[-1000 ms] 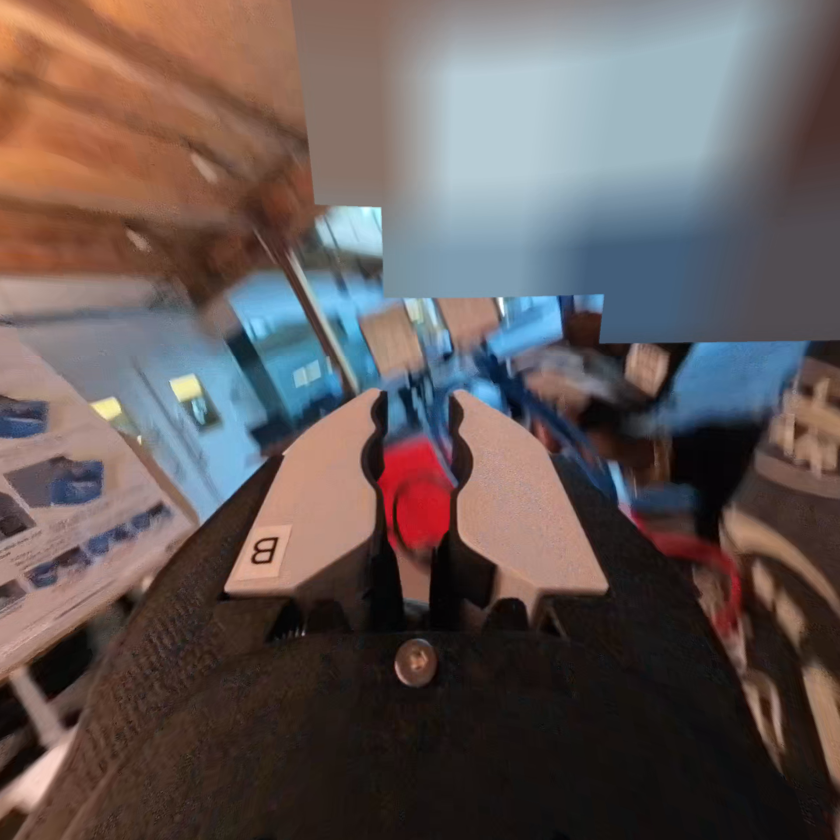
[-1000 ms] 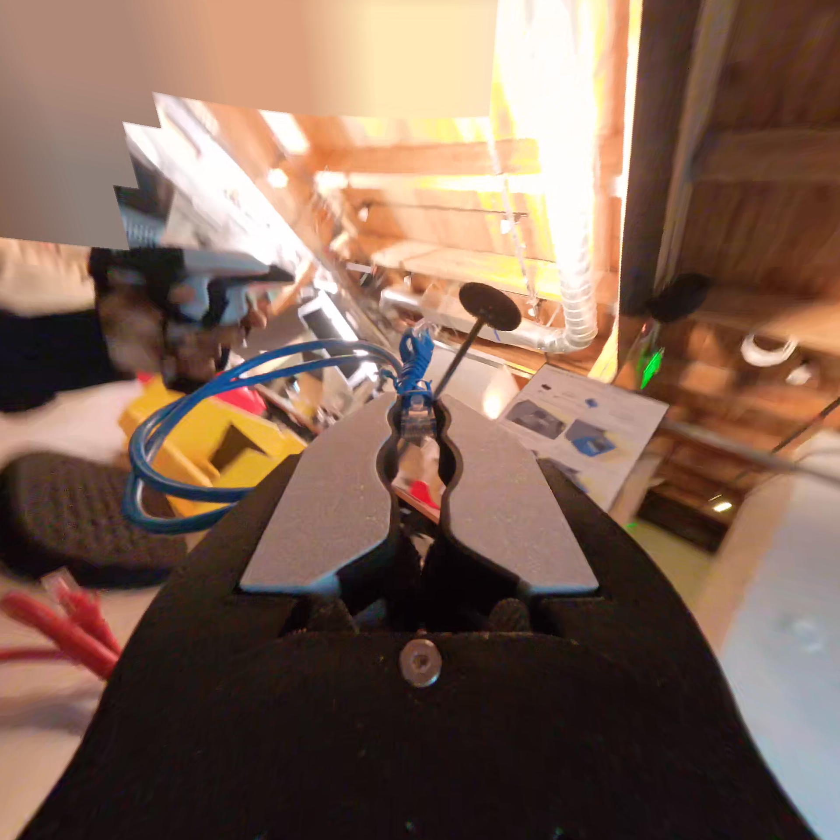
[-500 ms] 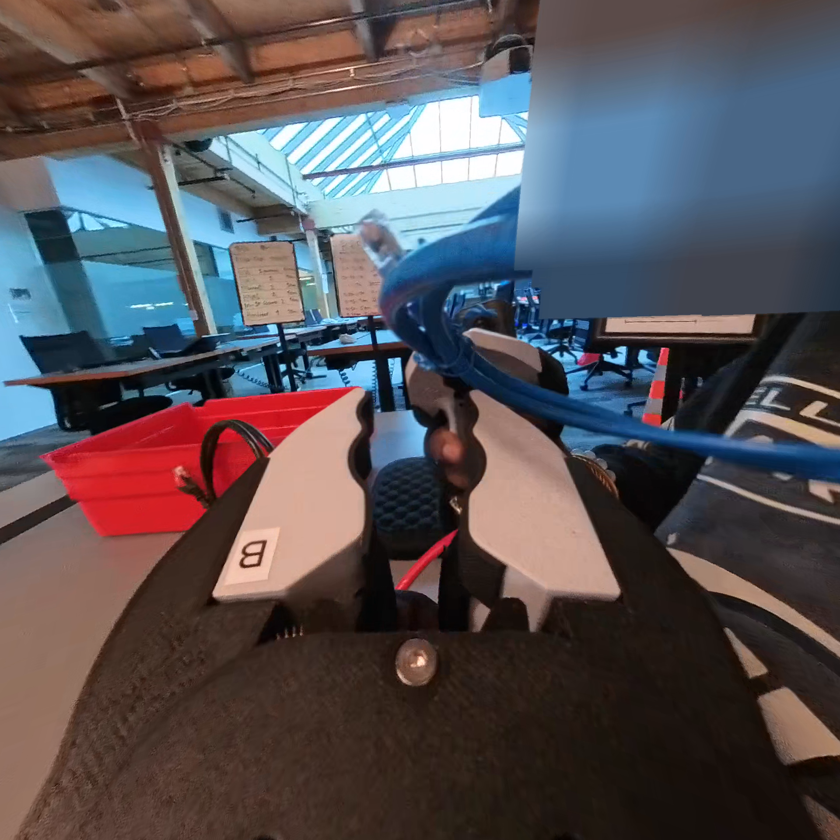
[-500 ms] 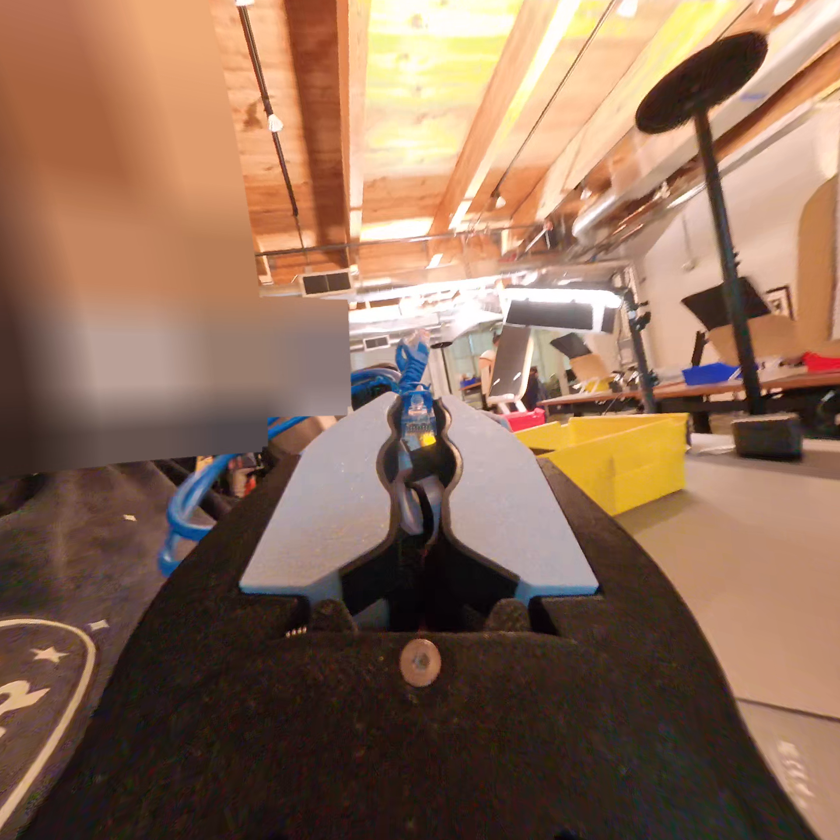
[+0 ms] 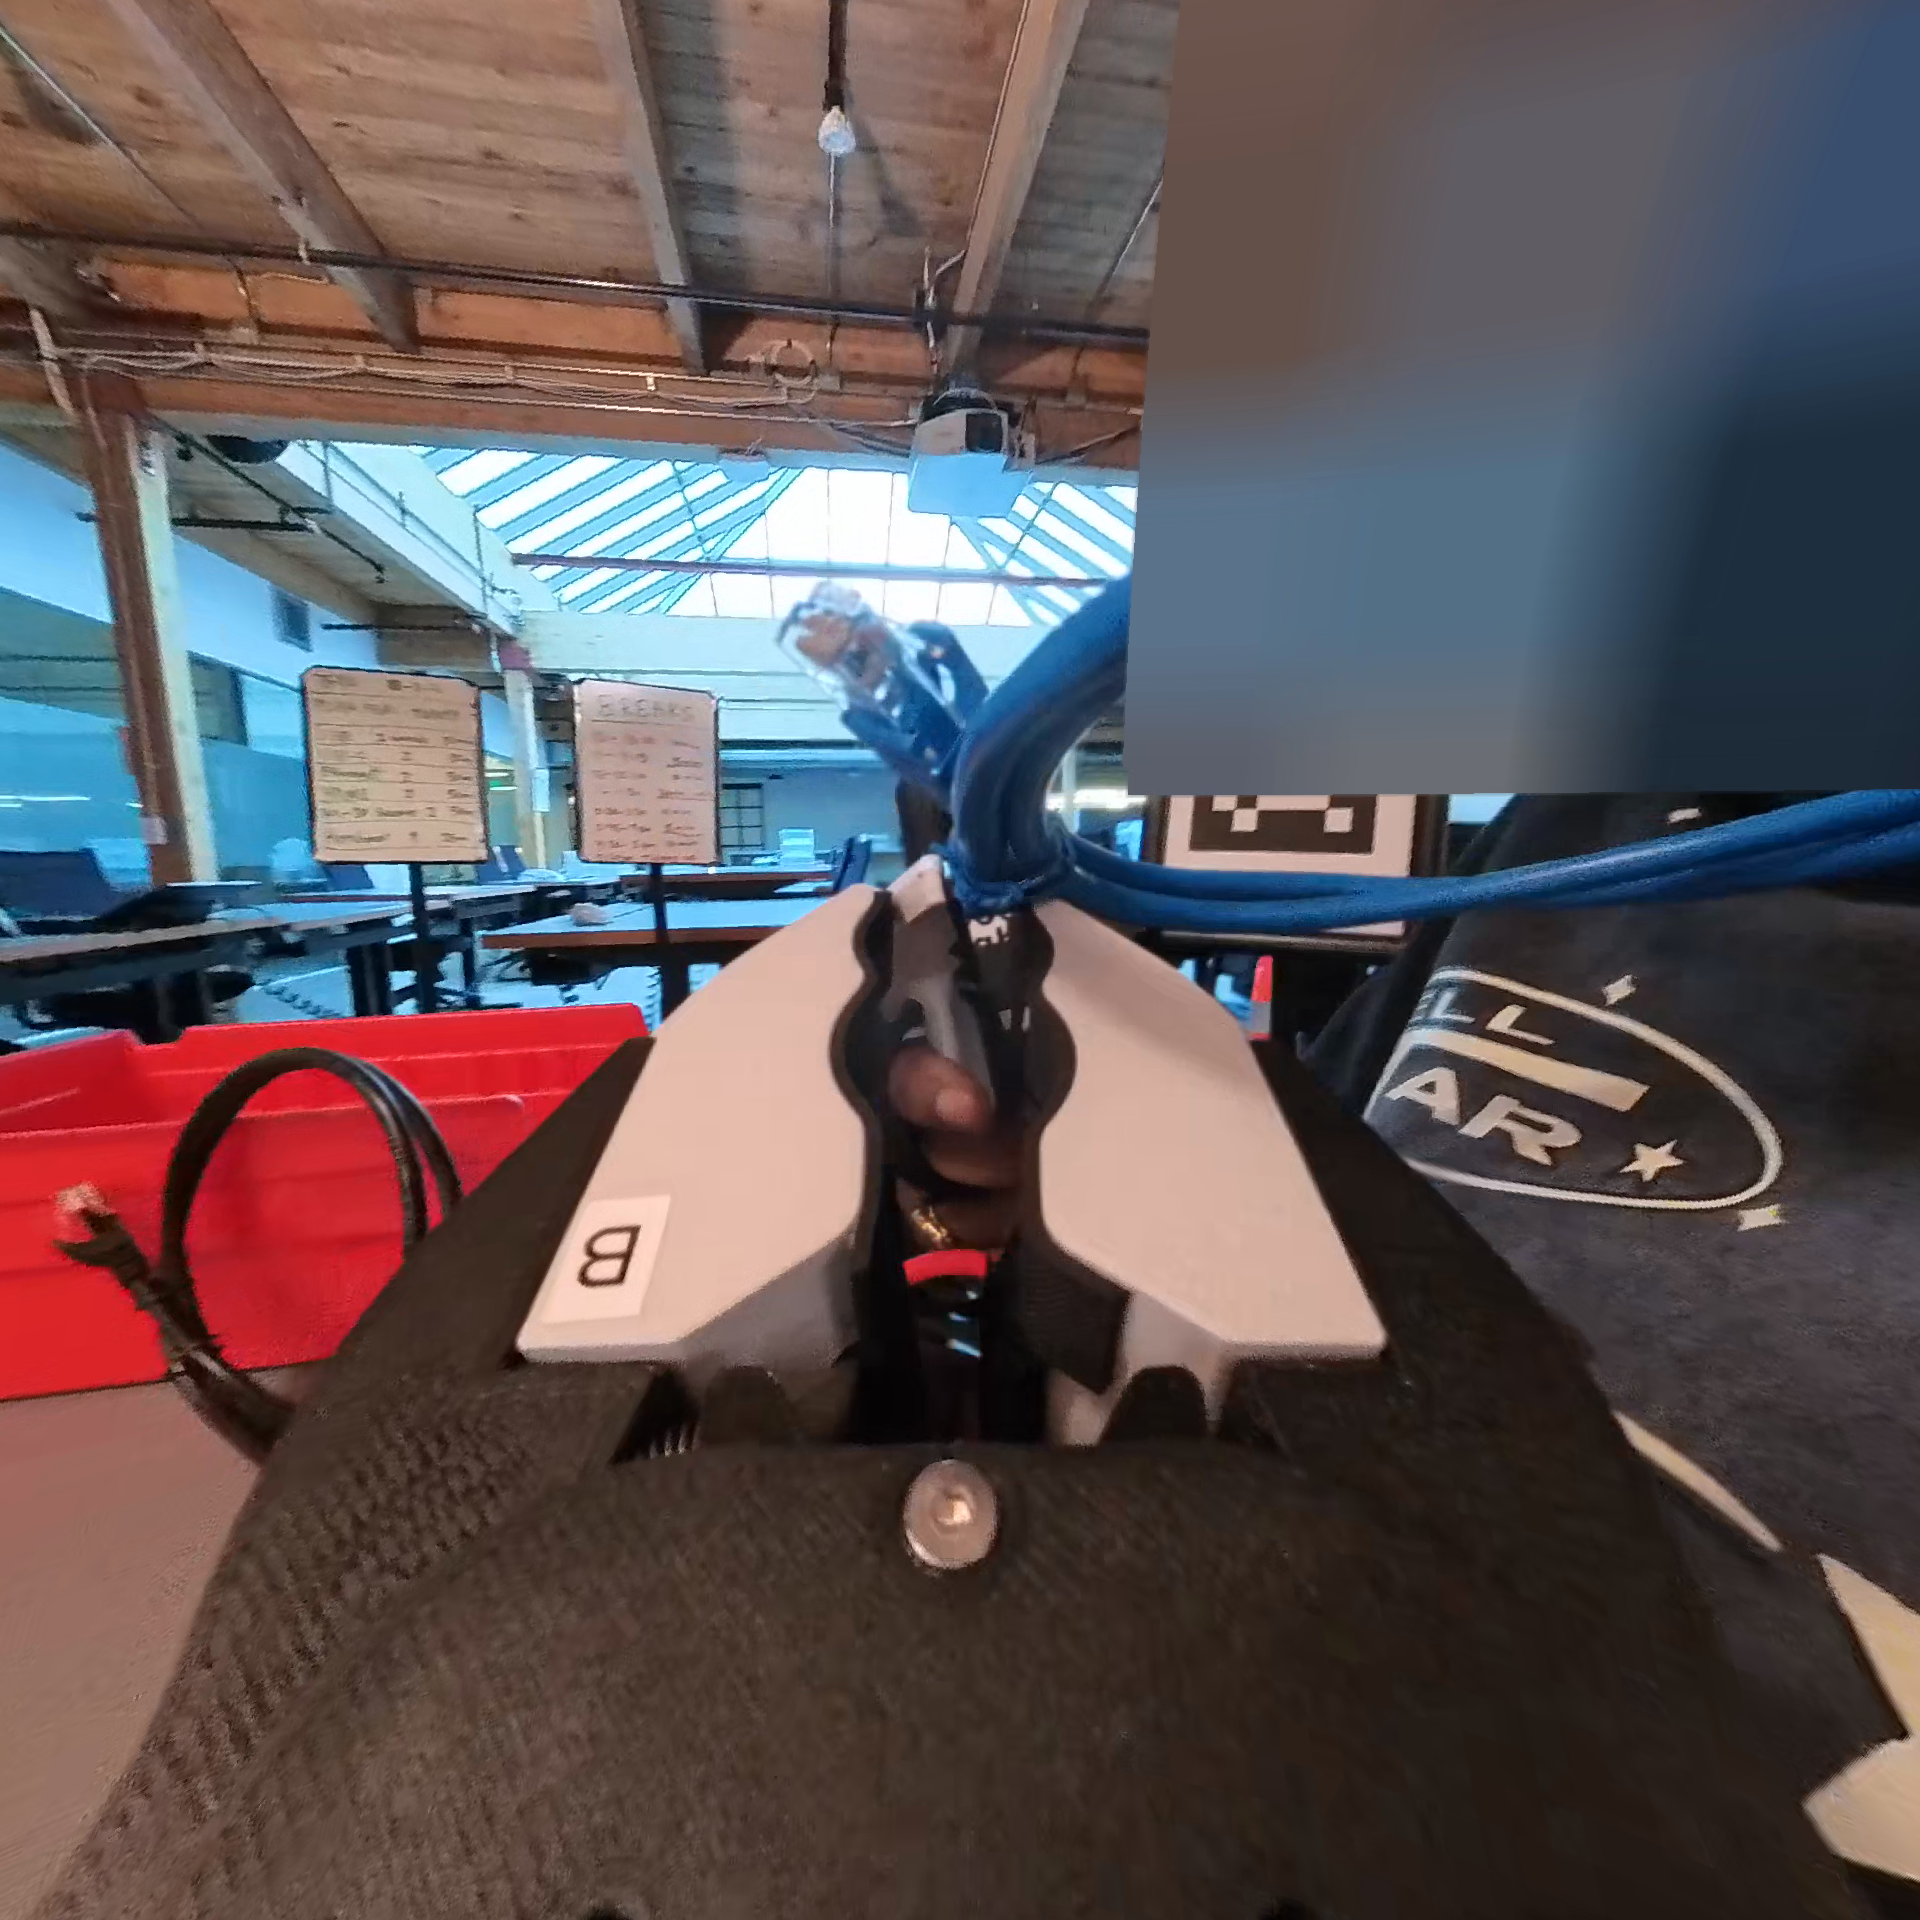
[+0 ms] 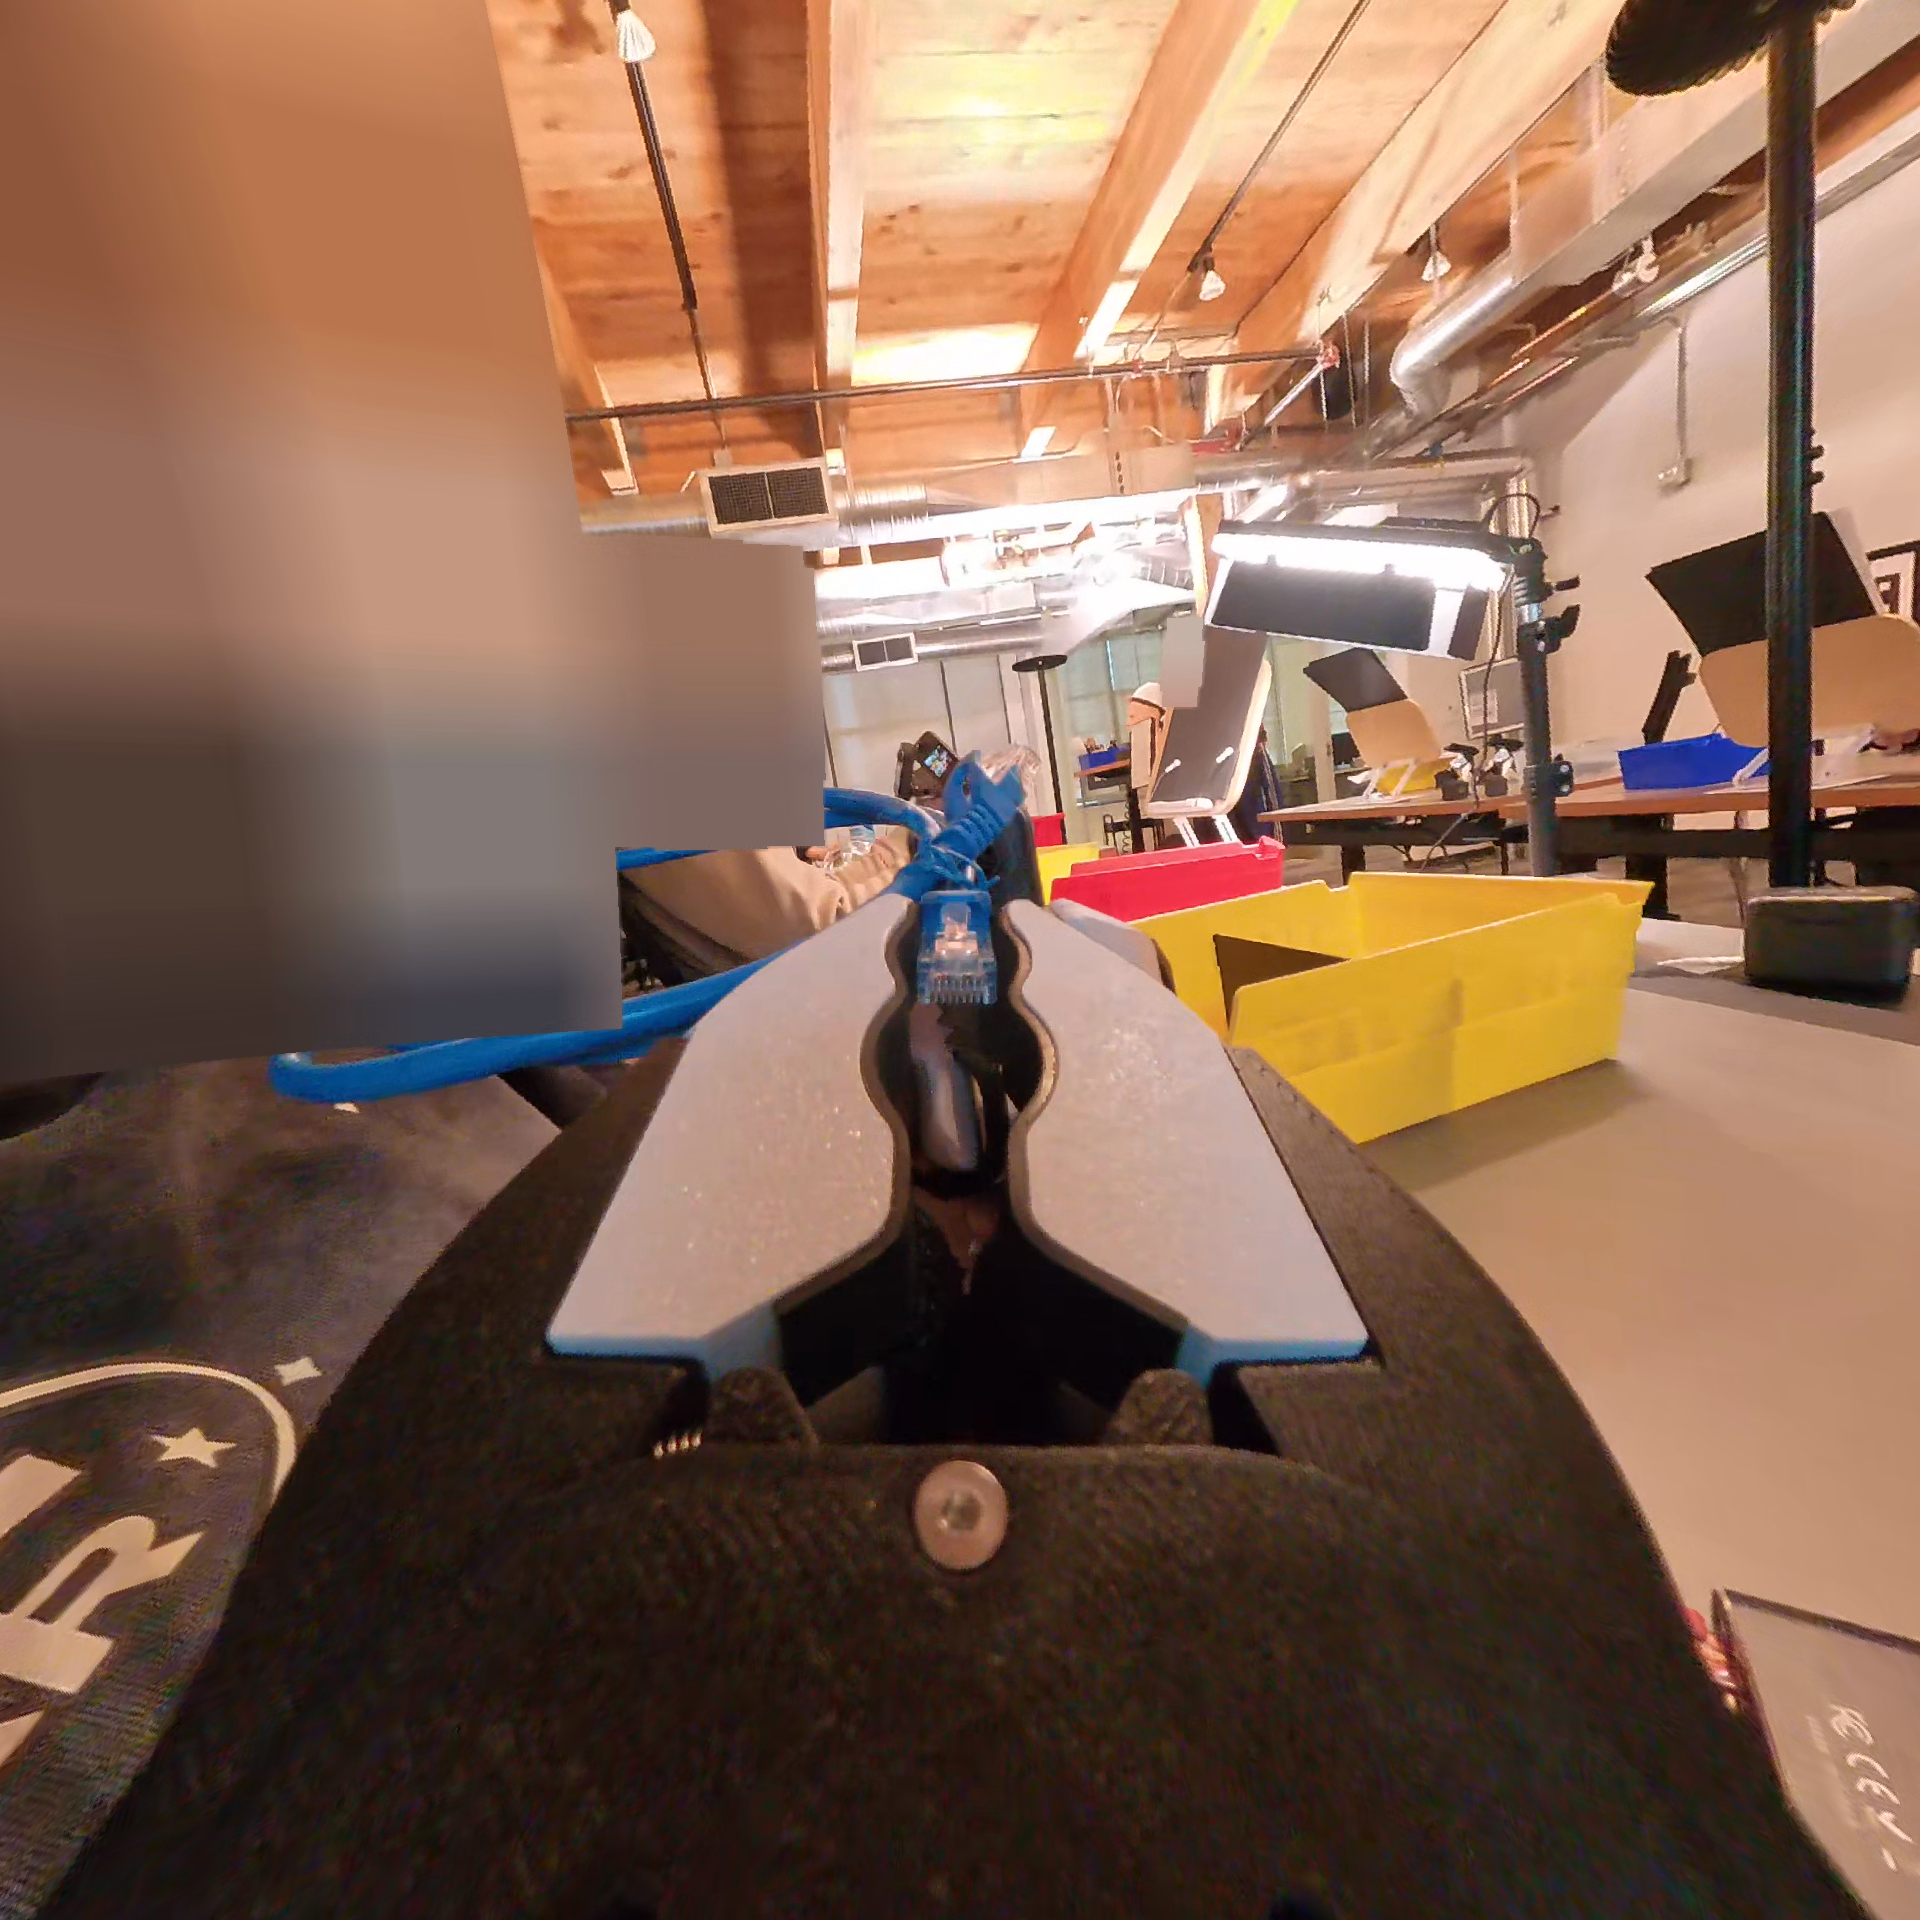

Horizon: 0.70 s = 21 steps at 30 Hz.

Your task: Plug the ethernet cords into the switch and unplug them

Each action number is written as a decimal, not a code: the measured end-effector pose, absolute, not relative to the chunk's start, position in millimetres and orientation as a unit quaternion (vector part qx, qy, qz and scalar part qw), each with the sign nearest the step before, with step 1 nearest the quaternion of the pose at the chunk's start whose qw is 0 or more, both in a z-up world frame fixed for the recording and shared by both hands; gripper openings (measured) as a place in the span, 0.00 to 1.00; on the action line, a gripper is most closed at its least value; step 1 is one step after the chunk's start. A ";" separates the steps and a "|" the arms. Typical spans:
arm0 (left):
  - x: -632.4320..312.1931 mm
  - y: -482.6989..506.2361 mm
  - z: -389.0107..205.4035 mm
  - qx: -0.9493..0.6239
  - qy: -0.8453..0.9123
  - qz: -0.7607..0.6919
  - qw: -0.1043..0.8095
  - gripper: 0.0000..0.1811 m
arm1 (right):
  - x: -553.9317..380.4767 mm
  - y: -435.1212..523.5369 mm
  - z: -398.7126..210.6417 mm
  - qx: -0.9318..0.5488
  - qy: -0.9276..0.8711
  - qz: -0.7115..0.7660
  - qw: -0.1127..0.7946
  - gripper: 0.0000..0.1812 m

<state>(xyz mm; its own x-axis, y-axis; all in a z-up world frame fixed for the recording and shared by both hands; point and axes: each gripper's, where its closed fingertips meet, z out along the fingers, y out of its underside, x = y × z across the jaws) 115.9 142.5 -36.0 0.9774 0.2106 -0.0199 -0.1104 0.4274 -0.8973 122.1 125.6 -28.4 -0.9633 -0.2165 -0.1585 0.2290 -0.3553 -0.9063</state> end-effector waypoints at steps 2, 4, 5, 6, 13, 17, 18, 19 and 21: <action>118.6 138.4 -30.9 -0.506 -0.048 0.074 0.858 0.12 | 121.6 129.2 -24.4 0.007 0.540 -0.830 0.138 0.06; 117.0 129.3 -24.5 -0.476 -0.057 0.060 0.875 0.11 | 115.5 131.6 -22.9 0.023 0.533 -0.834 0.139 0.06; 119.1 126.6 -21.4 -0.466 -0.053 0.051 0.882 0.11 | 113.5 130.1 -25.4 0.025 0.539 -0.830 0.137 0.06; 118.0 127.1 -22.4 -0.469 -0.055 0.054 0.880 0.11 | 112.1 129.1 -27.1 0.029 0.540 -0.829 0.139 0.06; 115.0 139.8 -36.4 -0.522 -0.053 0.083 0.847 0.17 | 112.8 127.4 -32.8 0.054 0.534 -0.819 0.201 0.06; 124.6 134.8 -27.9 -0.492 -0.023 0.100 0.864 0.10 | 119.2 123.6 -34.0 0.061 0.525 -0.808 0.260 0.06; 126.9 132.8 -25.6 -0.482 -0.020 0.085 0.872 0.10 | 120.7 123.1 -34.0 0.064 0.521 -0.806 0.274 0.06; 127.8 129.4 -22.3 -0.467 -0.020 0.076 0.881 0.09 | 121.1 122.7 -34.3 0.066 0.520 -0.805 0.278 0.06; 126.7 116.7 -13.6 -0.427 -0.028 0.061 0.902 0.08 | 119.0 122.4 -35.8 0.067 0.527 -0.805 0.263 0.06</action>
